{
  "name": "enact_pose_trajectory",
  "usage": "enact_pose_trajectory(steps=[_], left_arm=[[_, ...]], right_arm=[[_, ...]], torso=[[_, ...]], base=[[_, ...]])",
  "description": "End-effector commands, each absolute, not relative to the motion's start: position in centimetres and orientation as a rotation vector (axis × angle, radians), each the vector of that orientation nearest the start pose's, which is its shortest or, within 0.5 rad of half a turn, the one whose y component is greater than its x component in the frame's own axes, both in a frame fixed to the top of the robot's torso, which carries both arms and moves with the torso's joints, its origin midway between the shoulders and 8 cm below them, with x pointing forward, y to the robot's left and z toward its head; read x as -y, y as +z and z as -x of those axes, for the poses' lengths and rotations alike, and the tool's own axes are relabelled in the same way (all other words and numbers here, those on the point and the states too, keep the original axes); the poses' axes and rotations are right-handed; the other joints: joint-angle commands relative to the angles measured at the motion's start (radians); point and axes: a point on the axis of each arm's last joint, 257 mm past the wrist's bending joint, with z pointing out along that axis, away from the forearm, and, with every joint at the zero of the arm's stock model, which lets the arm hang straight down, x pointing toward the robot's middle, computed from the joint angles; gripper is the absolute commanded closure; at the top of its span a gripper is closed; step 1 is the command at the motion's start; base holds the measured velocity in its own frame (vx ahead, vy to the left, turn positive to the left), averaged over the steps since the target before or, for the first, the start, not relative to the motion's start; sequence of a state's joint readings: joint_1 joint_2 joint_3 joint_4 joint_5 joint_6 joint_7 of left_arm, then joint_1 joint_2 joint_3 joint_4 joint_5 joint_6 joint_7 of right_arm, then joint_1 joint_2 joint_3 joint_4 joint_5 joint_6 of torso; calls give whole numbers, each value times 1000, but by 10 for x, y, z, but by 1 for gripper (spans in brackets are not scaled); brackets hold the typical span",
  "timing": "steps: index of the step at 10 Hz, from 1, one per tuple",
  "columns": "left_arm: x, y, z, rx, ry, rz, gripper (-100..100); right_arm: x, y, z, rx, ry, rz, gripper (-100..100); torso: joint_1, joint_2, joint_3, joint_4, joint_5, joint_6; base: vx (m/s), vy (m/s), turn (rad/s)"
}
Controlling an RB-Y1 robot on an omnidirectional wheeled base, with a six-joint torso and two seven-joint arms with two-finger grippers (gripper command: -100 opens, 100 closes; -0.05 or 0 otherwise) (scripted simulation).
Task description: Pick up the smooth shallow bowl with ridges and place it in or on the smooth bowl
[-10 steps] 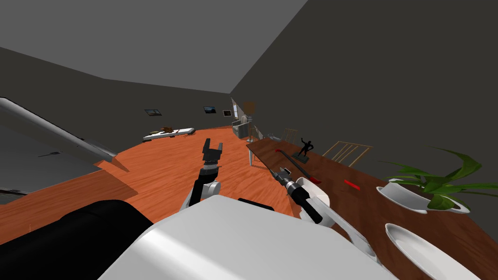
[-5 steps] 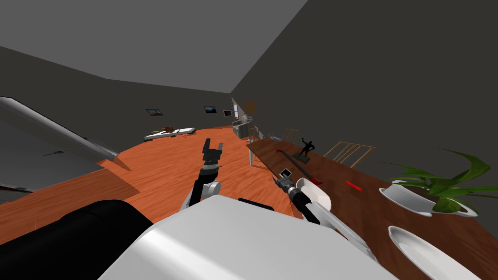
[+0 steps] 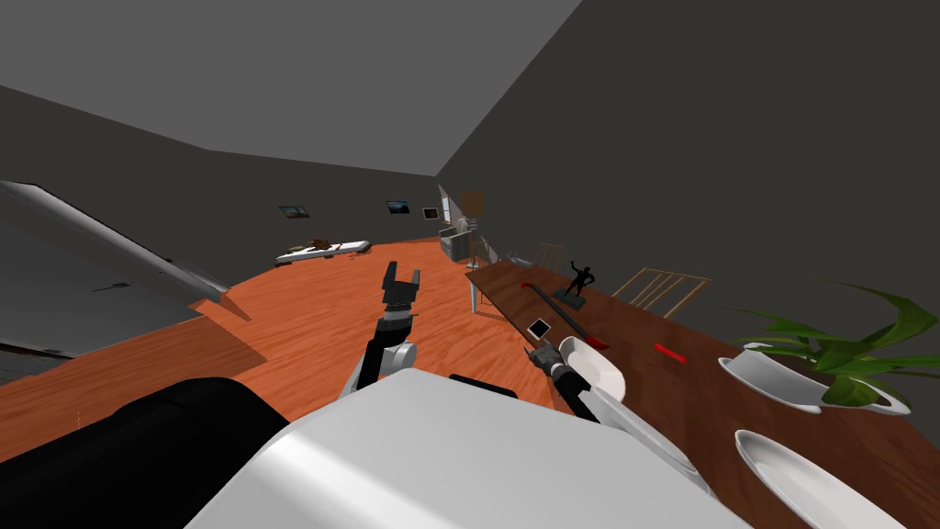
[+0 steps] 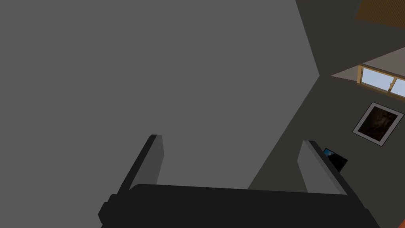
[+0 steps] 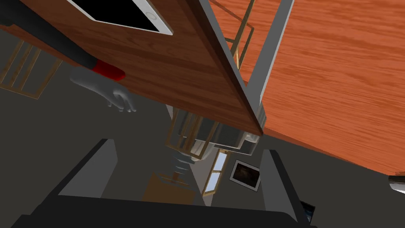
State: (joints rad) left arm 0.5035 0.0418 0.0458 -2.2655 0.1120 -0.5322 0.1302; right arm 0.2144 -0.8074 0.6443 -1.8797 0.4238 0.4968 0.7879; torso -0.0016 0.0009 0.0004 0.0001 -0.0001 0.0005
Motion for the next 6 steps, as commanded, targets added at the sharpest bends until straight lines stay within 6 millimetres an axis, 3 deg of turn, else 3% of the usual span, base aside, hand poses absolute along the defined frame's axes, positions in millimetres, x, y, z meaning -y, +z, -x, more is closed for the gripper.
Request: enact_pose_trajectory(steps=[1, 2, 3, 5, 6], left_arm=[[-304, 25, -337, -525, -1450, 726, 0], [-304, 25, -337, -525, -1450, 726, 0], [-304, 25, -337, -525, -1450, 726, 0], [-304, 25, -337, -525, -1450, 726, 0], [-304, 25, -337, -525, -1450, 726, 0]], right_arm=[[259, -397, -364, -2136, -173, 603, -100], [277, -412, -354, -2168, -251, 654, -100], [278, -412, -354, -2170, -256, 652, -100], [314, -435, -337, -2216, -403, 751, -100], [317, -435, -336, -2221, -415, 746, -100]], torso=[[0, 0, 0, 0, 0, 0], [0, 0, 0, 0, 0, 0], [0, 0, 0, 0, 0, 0], [0, 0, 0, 0, 0, 0], [0, 0, 0, 0, 0, 0]], base=[[-3, -11, 11], [-3, -13, 14], [-3, -11, 7], [-4, -13, 22], [-2, -16, 5]])
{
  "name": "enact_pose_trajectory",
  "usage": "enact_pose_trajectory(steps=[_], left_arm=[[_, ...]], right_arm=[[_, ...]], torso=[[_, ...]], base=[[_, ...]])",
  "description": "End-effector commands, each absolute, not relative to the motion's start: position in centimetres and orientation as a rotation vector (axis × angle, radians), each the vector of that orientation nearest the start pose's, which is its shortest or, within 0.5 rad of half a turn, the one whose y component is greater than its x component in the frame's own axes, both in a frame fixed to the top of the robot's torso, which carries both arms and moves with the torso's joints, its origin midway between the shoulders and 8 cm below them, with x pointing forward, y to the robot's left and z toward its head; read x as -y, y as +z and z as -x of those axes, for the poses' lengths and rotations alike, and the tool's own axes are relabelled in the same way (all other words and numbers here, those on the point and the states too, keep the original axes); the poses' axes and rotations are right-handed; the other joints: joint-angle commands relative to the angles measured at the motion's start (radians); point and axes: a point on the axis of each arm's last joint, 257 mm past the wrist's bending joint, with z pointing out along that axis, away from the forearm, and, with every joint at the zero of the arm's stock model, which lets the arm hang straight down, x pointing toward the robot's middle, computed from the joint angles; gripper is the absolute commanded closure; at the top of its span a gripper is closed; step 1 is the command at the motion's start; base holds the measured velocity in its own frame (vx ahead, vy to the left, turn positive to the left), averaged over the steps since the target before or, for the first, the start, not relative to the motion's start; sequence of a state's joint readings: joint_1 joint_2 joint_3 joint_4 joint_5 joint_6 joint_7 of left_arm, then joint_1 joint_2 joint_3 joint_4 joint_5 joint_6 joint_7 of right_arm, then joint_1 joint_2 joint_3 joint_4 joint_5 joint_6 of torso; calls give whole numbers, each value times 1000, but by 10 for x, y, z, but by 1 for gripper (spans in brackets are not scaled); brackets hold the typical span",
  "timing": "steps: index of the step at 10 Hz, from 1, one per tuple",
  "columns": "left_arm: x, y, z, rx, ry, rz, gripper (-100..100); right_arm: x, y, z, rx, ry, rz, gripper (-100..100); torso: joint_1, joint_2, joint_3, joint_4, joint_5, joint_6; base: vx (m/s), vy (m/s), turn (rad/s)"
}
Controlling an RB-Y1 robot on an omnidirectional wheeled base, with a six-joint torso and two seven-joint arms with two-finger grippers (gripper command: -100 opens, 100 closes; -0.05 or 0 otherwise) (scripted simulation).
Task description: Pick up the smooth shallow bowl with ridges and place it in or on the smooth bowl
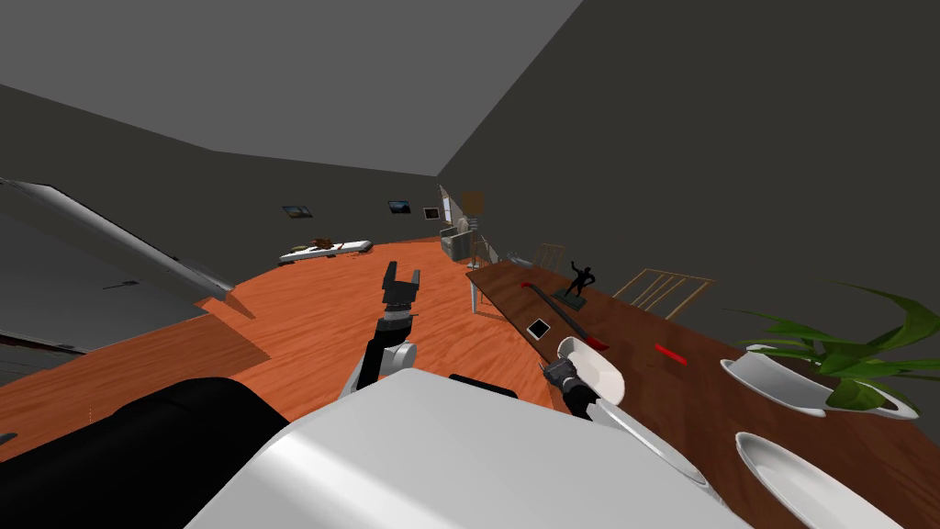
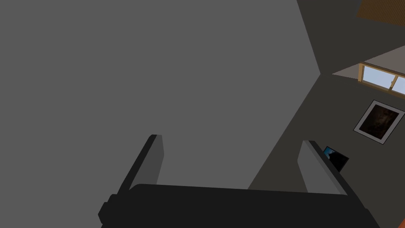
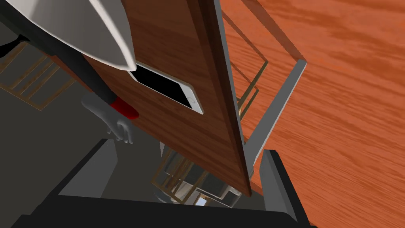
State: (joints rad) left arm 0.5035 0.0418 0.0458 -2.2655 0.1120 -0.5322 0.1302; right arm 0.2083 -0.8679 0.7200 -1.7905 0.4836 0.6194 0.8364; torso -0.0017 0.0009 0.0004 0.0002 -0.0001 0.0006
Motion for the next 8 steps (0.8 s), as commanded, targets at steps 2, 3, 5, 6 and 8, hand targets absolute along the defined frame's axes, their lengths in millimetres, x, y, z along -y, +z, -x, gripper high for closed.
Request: enact_pose_trajectory(steps=[2, 3, 5, 6, 8], left_arm=[[-304, 25, -337, -525, -1450, 726, 0], [-304, 25, -336, -525, -1450, 726, 0], [-304, 25, -336, -525, -1450, 726, 0], [-304, 25, -336, -525, -1450, 726, 0], [-304, 25, -336, -525, -1450, 726, 0]], right_arm=[[335, -443, -328, -2239, -488, 790, -100], [352, -450, -321, -2253, -557, 831, -100], [381, -457, -308, -2268, -675, 903, -100], [393, -459, -304, -2271, -723, 932, -100], [414, -461, -296, -2273, -812, 987, -100]], torso=[[0, 0, 0, 0, 0, 0], [1, 0, 0, 0, 0, 0], [0, 0, 0, 0, 0, 0], [0, 0, 0, 0, 0, 0], [1, -1, 0, 0, 0, 0]], base=[[0, -11, 10], [0, -7, 15], [4, -9, 17], [8, -6, 10], [11, -2, 13]])
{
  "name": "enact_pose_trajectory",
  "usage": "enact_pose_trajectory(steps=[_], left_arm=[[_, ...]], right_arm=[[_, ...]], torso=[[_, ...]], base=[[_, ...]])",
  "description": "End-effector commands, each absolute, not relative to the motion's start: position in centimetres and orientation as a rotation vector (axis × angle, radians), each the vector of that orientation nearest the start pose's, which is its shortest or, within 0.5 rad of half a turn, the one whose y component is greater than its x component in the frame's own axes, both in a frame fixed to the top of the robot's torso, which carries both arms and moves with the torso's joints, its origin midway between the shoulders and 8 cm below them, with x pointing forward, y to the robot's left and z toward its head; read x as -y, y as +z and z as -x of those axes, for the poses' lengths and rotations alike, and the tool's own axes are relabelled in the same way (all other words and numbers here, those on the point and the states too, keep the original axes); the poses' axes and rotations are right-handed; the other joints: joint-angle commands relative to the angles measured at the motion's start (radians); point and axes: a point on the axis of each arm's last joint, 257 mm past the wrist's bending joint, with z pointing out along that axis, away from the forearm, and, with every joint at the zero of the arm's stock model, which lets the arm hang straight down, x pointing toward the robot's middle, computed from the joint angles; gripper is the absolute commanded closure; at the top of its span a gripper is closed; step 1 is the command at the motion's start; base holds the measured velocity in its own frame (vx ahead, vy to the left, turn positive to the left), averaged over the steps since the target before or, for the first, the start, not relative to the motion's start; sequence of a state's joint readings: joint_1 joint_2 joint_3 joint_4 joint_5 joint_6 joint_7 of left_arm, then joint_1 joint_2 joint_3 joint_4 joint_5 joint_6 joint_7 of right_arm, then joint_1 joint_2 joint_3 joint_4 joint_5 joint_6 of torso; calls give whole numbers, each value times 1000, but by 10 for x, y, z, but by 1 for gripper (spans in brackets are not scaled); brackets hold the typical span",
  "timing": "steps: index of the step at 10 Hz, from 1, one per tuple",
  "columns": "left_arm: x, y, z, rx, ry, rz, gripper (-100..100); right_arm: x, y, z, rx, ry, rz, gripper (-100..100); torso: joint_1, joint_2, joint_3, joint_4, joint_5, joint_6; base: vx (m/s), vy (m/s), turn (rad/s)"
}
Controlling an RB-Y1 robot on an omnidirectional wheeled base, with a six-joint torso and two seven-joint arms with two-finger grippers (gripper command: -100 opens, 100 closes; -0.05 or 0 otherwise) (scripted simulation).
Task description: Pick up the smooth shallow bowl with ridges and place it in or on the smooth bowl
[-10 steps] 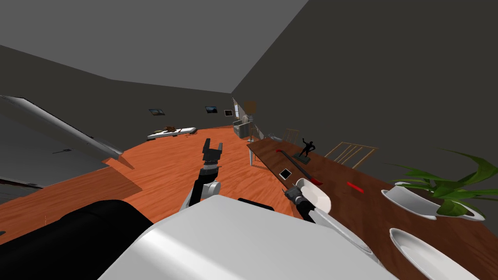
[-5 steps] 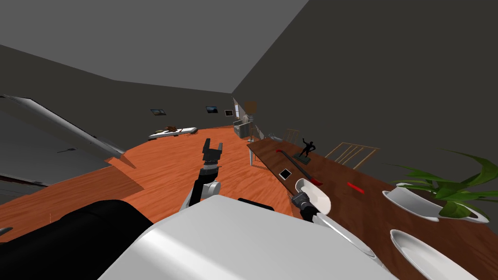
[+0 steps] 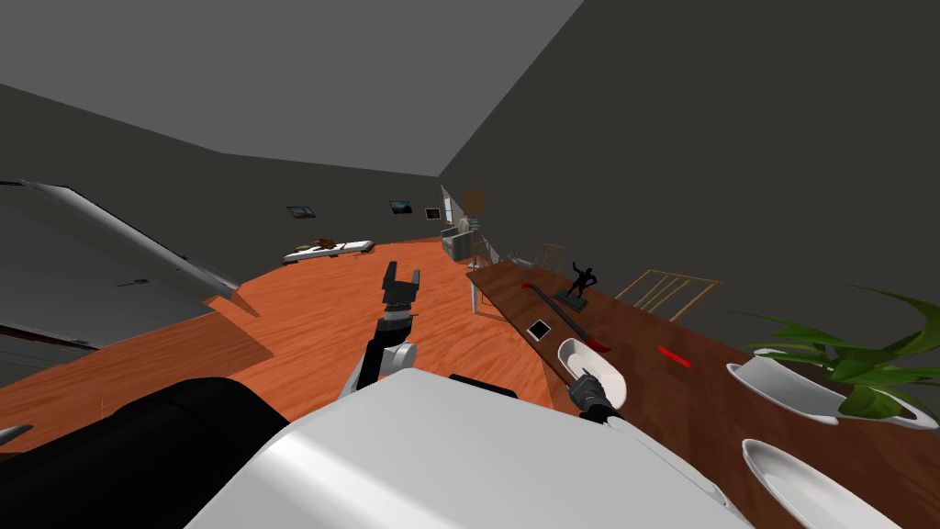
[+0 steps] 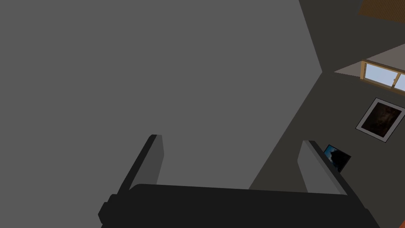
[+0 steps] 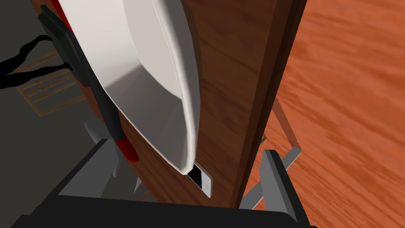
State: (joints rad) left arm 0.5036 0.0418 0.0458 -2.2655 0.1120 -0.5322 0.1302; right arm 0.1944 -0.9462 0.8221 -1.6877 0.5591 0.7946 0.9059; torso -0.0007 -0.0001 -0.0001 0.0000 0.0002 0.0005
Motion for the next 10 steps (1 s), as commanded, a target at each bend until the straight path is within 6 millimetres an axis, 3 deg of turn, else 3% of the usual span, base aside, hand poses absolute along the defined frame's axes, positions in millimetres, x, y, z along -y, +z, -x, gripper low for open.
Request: enact_pose_trajectory(steps=[1, 2, 3, 7, 8, 10], left_arm=[[-304, 25, -336, -525, -1450, 726, 0], [-304, 25, -336, -525, -1450, 726, 0], [-304, 25, -336, -525, -1450, 726, 0], [-304, 25, -336, -525, -1450, 726, 0], [-304, 25, -336, -525, -1450, 726, 0], [-304, 25, -336, -525, -1450, 726, 0]], right_arm=[[407, -459, -297, -2273, -778, 968, -100], [409, -459, -297, -2273, -787, 971, 0], [412, -464, -298, -2278, -790, 962, -100], [416, -471, -300, -2287, -797, 949, -100], [416, -472, -300, -2287, -796, 948, 100], [416, -472, -300, -2288, -795, 948, 100]], torso=[[0, 0, 0, 0, 0, 0], [0, 0, 0, 0, 0, 0], [0, 1, 0, 0, 0, 0], [-1, 0, 0, 0, 0, 0], [0, 0, 0, 0, 0, 0], [0, 1, 0, 0, 0, 0]], base=[[6, 0, 1], [0, 0, 0], [3, -6, 61], [11, -14, 48], [0, 0, 0], [0, 0, 0]])
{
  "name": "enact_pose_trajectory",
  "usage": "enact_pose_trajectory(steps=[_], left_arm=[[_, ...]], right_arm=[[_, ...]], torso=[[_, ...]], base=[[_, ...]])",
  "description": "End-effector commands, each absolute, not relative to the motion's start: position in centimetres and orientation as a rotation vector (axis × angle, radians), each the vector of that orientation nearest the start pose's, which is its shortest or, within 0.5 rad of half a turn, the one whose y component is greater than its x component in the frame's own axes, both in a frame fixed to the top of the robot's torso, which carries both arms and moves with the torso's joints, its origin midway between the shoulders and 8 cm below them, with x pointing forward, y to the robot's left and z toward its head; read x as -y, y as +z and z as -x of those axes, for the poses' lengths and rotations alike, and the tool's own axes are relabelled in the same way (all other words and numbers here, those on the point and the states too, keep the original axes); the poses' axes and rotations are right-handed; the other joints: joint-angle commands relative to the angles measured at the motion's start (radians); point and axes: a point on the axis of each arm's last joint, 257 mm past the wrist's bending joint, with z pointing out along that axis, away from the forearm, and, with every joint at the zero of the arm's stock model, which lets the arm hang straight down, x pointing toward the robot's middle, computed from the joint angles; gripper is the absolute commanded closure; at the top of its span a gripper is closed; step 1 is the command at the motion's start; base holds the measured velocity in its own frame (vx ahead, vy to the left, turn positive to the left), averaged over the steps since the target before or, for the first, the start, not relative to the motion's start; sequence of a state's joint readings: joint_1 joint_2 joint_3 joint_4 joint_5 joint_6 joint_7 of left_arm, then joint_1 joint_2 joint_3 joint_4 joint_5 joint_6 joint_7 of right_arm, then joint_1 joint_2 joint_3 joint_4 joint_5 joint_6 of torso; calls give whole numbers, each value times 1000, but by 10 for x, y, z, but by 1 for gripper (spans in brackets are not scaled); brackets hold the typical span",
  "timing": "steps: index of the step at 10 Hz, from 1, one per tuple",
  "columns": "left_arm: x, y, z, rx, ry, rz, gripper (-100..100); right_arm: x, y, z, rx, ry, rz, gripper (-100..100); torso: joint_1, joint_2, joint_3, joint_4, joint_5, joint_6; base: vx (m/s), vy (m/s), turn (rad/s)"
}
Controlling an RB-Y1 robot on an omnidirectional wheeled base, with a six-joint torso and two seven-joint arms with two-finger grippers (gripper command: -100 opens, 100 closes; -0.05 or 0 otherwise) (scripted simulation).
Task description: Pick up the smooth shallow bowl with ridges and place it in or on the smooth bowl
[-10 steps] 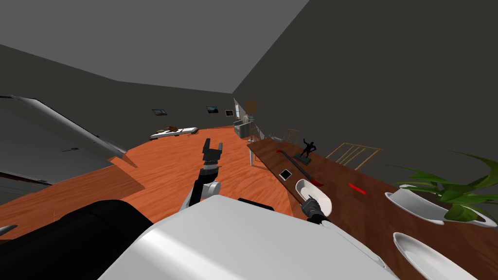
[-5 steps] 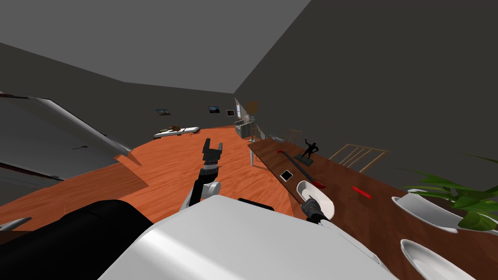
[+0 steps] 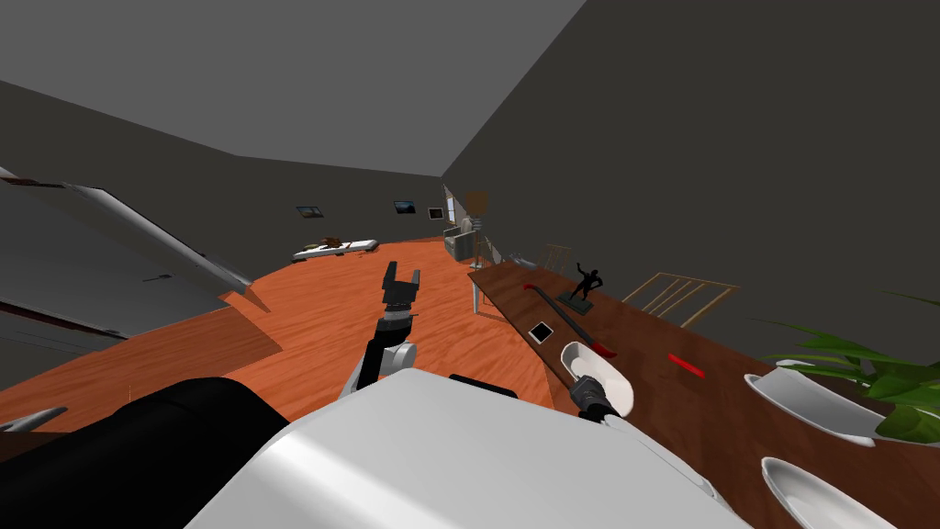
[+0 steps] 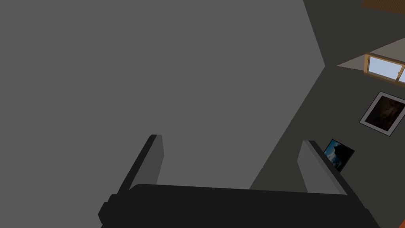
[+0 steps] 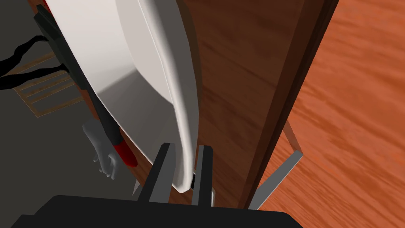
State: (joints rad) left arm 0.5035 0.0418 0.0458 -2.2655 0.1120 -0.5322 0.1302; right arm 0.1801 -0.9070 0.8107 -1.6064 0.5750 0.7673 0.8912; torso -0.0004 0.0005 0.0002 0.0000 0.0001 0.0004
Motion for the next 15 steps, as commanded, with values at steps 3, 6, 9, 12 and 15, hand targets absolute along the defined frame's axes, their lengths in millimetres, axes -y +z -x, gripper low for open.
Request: enact_pose_trajectory(steps=[3, 6, 9, 12, 15], left_arm=[[-304, 25, -336, -525, -1450, 726, 0], [-304, 25, -336, -525, -1450, 726, 0], [-304, 25, -336, -525, -1450, 726, 0], [-304, 25, -337, -525, -1450, 726, 0], [-304, 25, -337, -525, -1450, 726, 0]], right_arm=[[416, -472, -300, -2288, -796, 948, 0], [410, -460, -297, -2275, -787, 968, 100], [414, -461, -287, -2286, -774, 984, 100], [418, -457, -277, -2297, -756, 1007, 100], [423, -451, -265, -2310, -739, 1033, 100]], torso=[[0, 0, 0, 0, 0, 0], [2, 2, 1, 1, 1, 1], [2, 1, 1, 1, 1, 0], [-3, 14, 8, 3, 1, 2], [-3, 14, 8, 3, 1, 1]], base=[[0, 0, 0], [-11, 13, -76], [-47, -7, 9], [-179, -48, 13], [-167, -68, 21]])
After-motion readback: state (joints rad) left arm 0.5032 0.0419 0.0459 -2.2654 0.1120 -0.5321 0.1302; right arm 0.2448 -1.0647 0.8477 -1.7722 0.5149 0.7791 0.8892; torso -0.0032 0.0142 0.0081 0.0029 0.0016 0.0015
